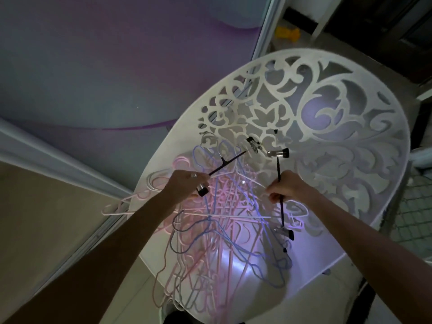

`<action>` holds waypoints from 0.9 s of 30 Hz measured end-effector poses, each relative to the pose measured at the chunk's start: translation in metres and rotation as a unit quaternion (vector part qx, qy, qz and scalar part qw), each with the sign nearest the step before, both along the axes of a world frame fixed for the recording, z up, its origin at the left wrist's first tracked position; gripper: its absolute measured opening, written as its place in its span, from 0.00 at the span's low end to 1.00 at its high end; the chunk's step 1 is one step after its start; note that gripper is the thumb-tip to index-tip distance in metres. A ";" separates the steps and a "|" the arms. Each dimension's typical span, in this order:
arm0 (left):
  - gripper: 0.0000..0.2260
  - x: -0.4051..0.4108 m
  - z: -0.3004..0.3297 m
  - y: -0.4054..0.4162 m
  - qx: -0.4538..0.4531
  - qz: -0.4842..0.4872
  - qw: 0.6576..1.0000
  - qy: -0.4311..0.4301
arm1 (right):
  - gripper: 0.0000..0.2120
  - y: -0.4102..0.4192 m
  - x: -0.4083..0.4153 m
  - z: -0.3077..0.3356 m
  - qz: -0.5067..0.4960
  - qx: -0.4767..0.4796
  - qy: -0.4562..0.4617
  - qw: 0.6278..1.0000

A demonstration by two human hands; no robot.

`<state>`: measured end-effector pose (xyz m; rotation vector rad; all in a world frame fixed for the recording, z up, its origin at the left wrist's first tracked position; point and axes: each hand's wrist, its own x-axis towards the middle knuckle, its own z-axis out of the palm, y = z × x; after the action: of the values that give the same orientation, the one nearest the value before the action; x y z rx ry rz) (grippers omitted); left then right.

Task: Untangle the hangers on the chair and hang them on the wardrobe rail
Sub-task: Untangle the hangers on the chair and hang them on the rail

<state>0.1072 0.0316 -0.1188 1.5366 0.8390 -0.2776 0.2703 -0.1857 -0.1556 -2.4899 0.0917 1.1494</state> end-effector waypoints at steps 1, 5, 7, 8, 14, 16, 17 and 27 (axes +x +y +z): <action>0.08 -0.001 0.002 -0.002 -0.011 -0.004 1.000 -0.002 | 0.04 -0.002 -0.001 0.000 -0.008 0.006 -0.001 1.000; 0.07 -0.010 0.003 -0.006 0.053 0.009 0.998 -0.036 | 0.12 0.000 -0.014 -0.006 0.042 -0.050 -0.123 0.990; 0.09 -0.021 -0.001 -0.005 0.102 -0.008 0.994 -0.036 | 0.11 0.003 -0.024 -0.012 0.034 -0.029 -0.192 0.980; 0.09 -0.023 -0.004 -0.004 0.123 -0.019 0.992 -0.032 | 0.10 0.006 -0.027 -0.015 0.015 0.000 -0.207 0.978; 0.07 -0.022 -0.010 -0.009 0.105 0.003 0.994 -0.014 | 0.11 0.010 -0.030 -0.038 -0.166 0.181 -0.211 0.946; 0.09 -0.022 -0.013 -0.012 0.112 0.000 0.994 0.000 | 0.06 0.013 -0.029 -0.038 -0.183 0.198 -0.204 0.941; 0.11 -0.023 -0.015 -0.011 0.123 -0.009 0.992 0.005 | 0.05 0.014 -0.029 -0.037 -0.181 0.204 -0.208 0.939; 0.09 -0.024 -0.018 -0.002 0.145 -0.095 0.984 -0.033 | 0.07 0.005 -0.029 -0.038 -0.190 0.195 -0.188 0.944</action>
<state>0.0835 0.0294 -0.1369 1.8938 0.7020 -0.2490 0.2416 -0.1803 -0.1934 -2.1617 0.2050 0.4680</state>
